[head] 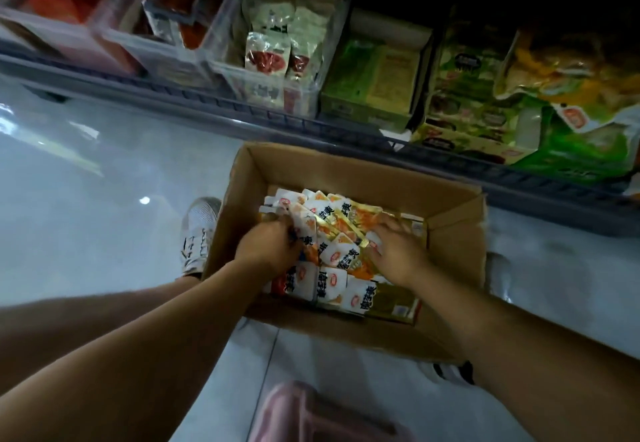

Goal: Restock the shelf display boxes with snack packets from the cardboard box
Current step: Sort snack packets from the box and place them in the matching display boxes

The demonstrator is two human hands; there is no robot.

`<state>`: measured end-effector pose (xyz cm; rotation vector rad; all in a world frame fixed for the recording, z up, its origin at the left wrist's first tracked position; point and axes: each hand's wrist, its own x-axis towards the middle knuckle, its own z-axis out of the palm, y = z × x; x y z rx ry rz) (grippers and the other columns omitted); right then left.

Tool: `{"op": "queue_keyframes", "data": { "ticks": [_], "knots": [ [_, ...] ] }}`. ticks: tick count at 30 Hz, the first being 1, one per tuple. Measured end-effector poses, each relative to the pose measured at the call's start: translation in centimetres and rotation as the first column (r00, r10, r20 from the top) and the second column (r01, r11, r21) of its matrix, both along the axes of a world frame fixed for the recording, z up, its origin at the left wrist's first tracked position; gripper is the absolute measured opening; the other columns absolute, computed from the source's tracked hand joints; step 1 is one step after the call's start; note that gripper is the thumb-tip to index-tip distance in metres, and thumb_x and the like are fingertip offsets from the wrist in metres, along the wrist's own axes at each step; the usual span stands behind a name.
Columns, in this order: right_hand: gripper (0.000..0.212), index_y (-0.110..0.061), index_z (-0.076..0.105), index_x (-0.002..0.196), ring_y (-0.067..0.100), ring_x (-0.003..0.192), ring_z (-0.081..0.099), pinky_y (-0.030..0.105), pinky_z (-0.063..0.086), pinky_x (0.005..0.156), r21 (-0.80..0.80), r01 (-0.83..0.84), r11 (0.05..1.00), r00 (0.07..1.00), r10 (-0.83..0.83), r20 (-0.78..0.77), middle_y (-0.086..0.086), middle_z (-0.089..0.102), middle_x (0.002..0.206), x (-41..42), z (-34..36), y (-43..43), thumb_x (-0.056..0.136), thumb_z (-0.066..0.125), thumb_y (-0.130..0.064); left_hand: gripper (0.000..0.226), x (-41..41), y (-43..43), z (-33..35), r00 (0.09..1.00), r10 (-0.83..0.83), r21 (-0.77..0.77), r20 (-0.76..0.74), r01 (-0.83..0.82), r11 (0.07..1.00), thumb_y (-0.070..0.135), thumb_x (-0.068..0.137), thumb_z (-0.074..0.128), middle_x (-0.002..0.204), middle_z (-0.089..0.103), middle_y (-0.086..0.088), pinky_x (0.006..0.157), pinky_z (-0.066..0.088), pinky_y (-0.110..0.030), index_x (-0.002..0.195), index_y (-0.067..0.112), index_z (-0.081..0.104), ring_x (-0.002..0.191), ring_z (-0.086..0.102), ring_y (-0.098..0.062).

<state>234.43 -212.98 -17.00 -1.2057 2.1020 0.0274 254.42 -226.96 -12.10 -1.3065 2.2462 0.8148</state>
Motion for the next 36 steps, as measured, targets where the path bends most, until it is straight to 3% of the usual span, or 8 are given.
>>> {"op": "queue_keyframes", "data": {
  "ticks": [3, 7, 12, 18, 24, 28, 31, 36],
  "knots": [
    [0.059, -0.02, 0.041, 0.15, 0.028, 0.145, 0.026, 0.038, 0.027, 0.117, -0.06, 0.055, 0.997, 0.998, -0.054, 0.02, 0.006, 0.034, 0.158, 0.4, -1.3, -2.0, 0.099, 0.051, -0.049, 0.04, 0.4, 0.1, -1.3, 0.999, 0.037, 0.043, -0.029, -0.036, 0.998, 0.038, 0.099, 0.06, 0.137, 0.056, -0.007, 0.098, 0.053, -0.041, 0.136, 0.023, 0.055, 0.121, 0.058, -0.027],
    [0.059, -0.023, 0.052, 0.141, 0.028, 0.13, 0.044, 0.041, 0.041, 0.107, -0.1, 0.218, 0.971, 0.975, -0.212, 0.071, 0.006, 0.05, 0.139, 1.3, -2.6, -4.0, 0.092, 0.06, -0.056, 0.043, 0.9, 0.2, -2.3, 0.993, 0.105, 0.076, -0.051, -0.101, 0.992, 0.038, 0.097, 0.064, 0.143, 0.053, -0.005, 0.104, 0.05, -0.042, 0.137, 0.024, 0.055, 0.128, 0.054, -0.025],
    [0.057, -0.028, 0.058, 0.131, 0.027, 0.128, 0.035, 0.039, 0.036, 0.107, -0.139, 0.289, 0.947, 0.957, -0.284, 0.055, 0.003, 0.042, 0.134, 2.5, -3.9, -5.6, 0.083, 0.073, -0.054, 0.051, 1.1, 0.2, -2.8, 0.989, 0.135, 0.092, -0.061, -0.129, 0.987, 0.036, 0.096, 0.066, 0.154, 0.04, -0.004, 0.112, 0.046, -0.044, 0.143, 0.025, 0.051, 0.138, 0.046, -0.026],
    [0.045, -0.034, 0.058, 0.108, 0.028, 0.127, 0.039, 0.04, 0.032, 0.104, -0.081, 0.388, 0.918, 0.922, -0.385, 0.05, 0.0, 0.045, 0.129, 3.1, -3.9, -6.1, 0.073, 0.084, -0.047, 0.055, 1.3, 0.7, -3.3, 0.99, 0.138, 0.106, -0.037, -0.134, 0.985, 0.04, 0.096, 0.065, 0.151, 0.04, -0.005, 0.112, 0.043, -0.042, 0.146, 0.024, 0.049, 0.139, 0.041, -0.027],
    [0.025, -0.026, 0.06, 0.075, 0.025, 0.102, 0.062, 0.03, 0.048, 0.086, -0.082, 0.535, 0.841, 0.811, -0.485, 0.328, 0.003, 0.065, 0.103, 1.5, -3.5, -6.0, 0.082, 0.082, -0.017, 0.05, 1.5, 0.1, -2.8, 0.965, 0.226, 0.143, -0.134, -0.207, 0.968, 0.038, 0.092, 0.072, 0.142, 0.05, -0.004, 0.108, 0.048, -0.041, 0.136, 0.024, 0.056, 0.129, 0.053, -0.024],
    [0.016, -0.022, 0.063, 0.081, 0.02, 0.103, 0.061, 0.036, 0.049, 0.094, -0.028, 0.603, 0.797, 0.724, -0.532, 0.439, -0.002, 0.065, 0.106, 0.7, -1.7, -4.9, 0.089, 0.074, -0.014, 0.047, 1.6, 0.2, -1.5, 0.924, 0.328, 0.198, -0.198, -0.29, 0.936, 0.036, 0.091, 0.074, 0.132, 0.06, -0.002, 0.099, 0.054, -0.036, 0.134, 0.024, 0.058, 0.117, 0.061, -0.018],
    [0.011, -0.02, 0.06, 0.087, 0.016, 0.094, 0.06, 0.031, 0.05, 0.076, -0.038, 0.614, 0.788, 0.703, -0.525, 0.48, -0.002, 0.064, 0.11, 0.9, 0.7, -4.3, 0.094, 0.068, -0.019, 0.047, 1.9, 0.4, -0.3, 0.874, 0.432, 0.296, -0.224, -0.361, 0.884, 0.035, 0.092, 0.074, 0.123, 0.066, 0.004, 0.097, 0.055, -0.036, 0.135, 0.025, 0.058, 0.111, 0.064, -0.015],
    [0.006, -0.016, 0.058, 0.1, 0.009, 0.083, 0.06, 0.017, 0.041, 0.051, -0.148, 0.668, 0.73, 0.69, -0.532, 0.49, -0.007, 0.063, 0.094, 1.3, 6.7, -3.4, 0.1, 0.06, -0.022, 0.053, 1.9, 1.4, 2.4, 0.714, 0.635, 0.493, -0.295, -0.455, 0.742, 0.044, 0.09, 0.076, 0.114, 0.07, 0.003, 0.102, 0.055, -0.042, 0.134, 0.022, 0.058, 0.105, 0.068, -0.016]
  ]
}}
